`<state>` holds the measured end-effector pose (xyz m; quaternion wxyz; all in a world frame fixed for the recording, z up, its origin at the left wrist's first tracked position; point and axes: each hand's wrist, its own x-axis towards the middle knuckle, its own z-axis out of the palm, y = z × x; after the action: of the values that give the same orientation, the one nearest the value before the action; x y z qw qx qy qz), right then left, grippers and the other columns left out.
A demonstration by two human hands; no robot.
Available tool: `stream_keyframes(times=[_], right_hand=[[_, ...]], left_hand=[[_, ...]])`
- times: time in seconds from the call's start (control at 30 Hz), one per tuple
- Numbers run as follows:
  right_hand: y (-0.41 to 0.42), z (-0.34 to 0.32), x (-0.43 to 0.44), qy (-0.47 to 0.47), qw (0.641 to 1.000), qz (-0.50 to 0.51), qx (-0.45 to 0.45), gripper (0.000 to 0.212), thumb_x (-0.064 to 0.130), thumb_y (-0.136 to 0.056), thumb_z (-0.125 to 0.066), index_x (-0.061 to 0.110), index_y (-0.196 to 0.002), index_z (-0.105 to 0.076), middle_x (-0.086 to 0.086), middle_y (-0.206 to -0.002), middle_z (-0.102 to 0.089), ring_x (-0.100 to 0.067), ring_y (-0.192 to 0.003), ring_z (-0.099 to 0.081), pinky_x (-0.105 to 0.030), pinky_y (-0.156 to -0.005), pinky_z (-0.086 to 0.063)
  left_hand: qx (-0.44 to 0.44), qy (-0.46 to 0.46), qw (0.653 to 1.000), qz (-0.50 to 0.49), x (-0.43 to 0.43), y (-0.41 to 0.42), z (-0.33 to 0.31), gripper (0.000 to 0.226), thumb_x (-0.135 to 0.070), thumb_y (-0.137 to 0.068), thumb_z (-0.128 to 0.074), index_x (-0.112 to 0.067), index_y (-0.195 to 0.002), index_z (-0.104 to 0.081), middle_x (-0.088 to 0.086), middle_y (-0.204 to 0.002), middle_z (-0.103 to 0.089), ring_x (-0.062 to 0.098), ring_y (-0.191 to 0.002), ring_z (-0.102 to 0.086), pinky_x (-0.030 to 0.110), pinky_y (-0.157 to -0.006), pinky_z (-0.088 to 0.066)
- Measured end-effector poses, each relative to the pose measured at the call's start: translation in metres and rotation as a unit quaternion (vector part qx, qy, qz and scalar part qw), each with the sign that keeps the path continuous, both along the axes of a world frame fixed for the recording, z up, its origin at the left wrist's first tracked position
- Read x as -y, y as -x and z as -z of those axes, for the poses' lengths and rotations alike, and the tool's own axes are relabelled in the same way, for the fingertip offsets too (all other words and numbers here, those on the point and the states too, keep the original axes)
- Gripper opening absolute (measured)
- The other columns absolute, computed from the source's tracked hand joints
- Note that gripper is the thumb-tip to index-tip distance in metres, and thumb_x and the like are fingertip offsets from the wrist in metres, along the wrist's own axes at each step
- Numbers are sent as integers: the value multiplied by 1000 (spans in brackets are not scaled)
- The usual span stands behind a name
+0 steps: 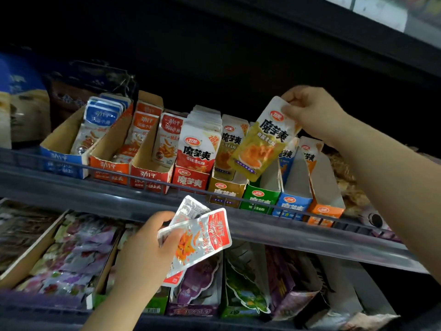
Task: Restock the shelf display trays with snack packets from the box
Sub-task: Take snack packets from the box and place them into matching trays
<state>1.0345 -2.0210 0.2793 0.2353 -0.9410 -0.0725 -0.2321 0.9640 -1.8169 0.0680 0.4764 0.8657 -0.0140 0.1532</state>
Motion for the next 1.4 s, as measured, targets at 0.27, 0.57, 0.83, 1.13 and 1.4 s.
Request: stream_keyframes(times=[0.27, 0.57, 0.83, 1.13, 1.4], right_hand=[[-44, 5, -11, -27, 996, 62, 51, 27, 9, -94, -45, 8, -119, -55, -5, -101, -57, -17, -87, -57, -12, -60, -45], [-67, 19, -16, -38, 997, 56, 22, 29, 8, -94, -45, 7, -121, -54, -11, -122, -58, -18, -104, -56, -17, -74, -40], [-79, 31, -25, -25, 1000, 4, -6, 27, 8, -94, -44, 8, -118, -57, -9, -116, -59, -20, -101, -57, -21, -72, -43], [-96, 57, -26, 27, 997, -31, -64, 29, 7, -92, -48, 9, -120, -58, -7, -123, -59, -12, -107, -53, -14, -79, -37], [-109, 61, -28, 84, 996, 1, -25, 22, 15, -90, -52, 14, -109, -64, -5, -115, -63, -21, -110, -55, -39, -102, -40]], left_hand=[[-7, 64, 998, -6, -8, -9, 1, 17, -31, -87, -54, -36, -96, -42, -20, -75, -55, 11, -68, -63, 38, -56, -56], [-31, 160, 987, 2, -9, -18, -1, 17, -26, -87, -56, -38, -89, -45, -15, -78, -60, 5, -66, -63, 24, -48, -51], [-42, 135, 990, 11, -3, -23, 1, 14, -32, -87, -54, -35, -96, -44, -16, -83, -60, 4, -68, -63, 16, -45, -48], [-44, 190, 981, 18, -3, -23, -4, 23, -25, -86, -56, -40, -77, -41, -17, -78, -59, 1, -62, -60, 9, -39, -43], [-35, 203, 979, 12, -7, -24, -1, 24, -20, -85, -59, -37, -75, -45, -17, -71, -60, -12, -55, -60, 11, -39, -45]])
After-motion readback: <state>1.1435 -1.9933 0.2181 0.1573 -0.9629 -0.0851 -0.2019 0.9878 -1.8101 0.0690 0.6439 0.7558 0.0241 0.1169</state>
